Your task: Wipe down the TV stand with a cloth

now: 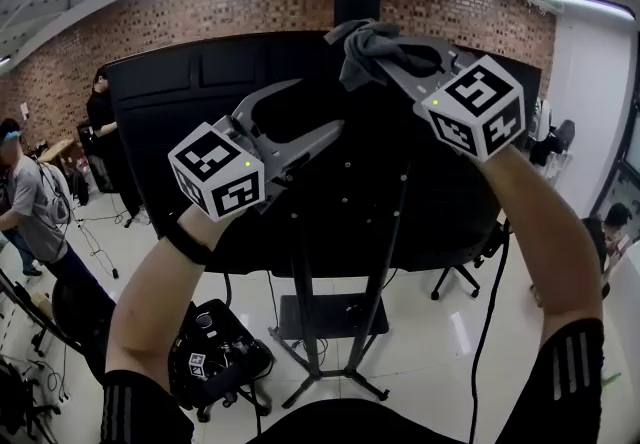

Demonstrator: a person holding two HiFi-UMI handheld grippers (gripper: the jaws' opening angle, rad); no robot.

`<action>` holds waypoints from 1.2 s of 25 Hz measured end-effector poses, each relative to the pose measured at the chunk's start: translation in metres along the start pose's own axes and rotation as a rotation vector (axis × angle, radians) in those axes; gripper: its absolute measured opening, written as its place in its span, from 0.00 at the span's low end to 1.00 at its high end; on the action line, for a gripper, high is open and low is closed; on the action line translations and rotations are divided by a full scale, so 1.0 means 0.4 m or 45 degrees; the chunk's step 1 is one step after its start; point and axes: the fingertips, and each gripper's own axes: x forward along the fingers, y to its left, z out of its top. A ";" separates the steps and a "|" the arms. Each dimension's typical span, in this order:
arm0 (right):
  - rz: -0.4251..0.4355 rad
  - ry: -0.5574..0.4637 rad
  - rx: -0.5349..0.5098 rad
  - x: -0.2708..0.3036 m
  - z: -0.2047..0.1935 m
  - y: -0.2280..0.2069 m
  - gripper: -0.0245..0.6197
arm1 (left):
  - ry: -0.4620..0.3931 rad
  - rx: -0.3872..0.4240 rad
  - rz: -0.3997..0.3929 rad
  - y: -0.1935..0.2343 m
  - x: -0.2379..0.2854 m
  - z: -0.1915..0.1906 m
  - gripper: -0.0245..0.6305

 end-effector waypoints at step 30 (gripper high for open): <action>-0.043 0.316 -0.318 0.196 -0.145 -0.023 0.06 | 0.069 0.040 0.083 0.022 0.020 -0.090 0.53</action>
